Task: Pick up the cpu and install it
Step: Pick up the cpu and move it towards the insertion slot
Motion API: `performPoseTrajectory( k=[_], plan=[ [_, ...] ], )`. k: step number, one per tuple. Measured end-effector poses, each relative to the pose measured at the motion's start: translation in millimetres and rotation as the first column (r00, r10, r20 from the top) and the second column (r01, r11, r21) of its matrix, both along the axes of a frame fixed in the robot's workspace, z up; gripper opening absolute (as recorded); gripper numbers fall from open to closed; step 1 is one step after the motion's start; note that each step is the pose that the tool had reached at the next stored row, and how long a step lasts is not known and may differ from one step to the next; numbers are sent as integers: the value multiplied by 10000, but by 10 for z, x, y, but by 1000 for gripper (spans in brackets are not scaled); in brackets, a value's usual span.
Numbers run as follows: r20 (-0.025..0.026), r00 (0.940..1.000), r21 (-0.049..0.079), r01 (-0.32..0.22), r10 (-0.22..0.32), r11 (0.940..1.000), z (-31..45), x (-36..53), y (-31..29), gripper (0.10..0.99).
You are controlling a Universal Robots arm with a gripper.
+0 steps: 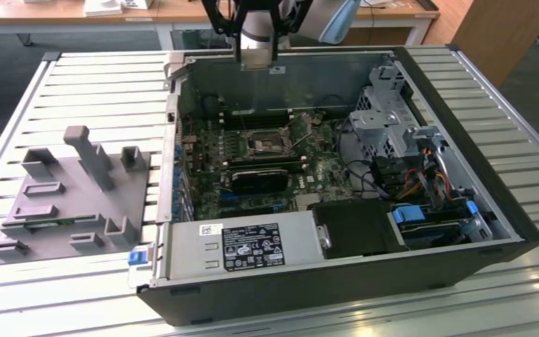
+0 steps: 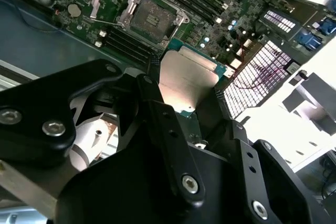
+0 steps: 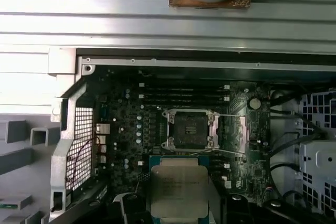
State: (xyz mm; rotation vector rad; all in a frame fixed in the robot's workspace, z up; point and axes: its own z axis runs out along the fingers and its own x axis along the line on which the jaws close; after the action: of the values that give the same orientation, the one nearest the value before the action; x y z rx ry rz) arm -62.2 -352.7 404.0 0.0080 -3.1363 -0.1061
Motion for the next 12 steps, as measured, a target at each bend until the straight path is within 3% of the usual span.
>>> performPoseTrajectory(
  k=[12],
  plan=[
    [0, 9995, 0, 311, -311, 9995, -23, 113, 94, 525]
  ],
)
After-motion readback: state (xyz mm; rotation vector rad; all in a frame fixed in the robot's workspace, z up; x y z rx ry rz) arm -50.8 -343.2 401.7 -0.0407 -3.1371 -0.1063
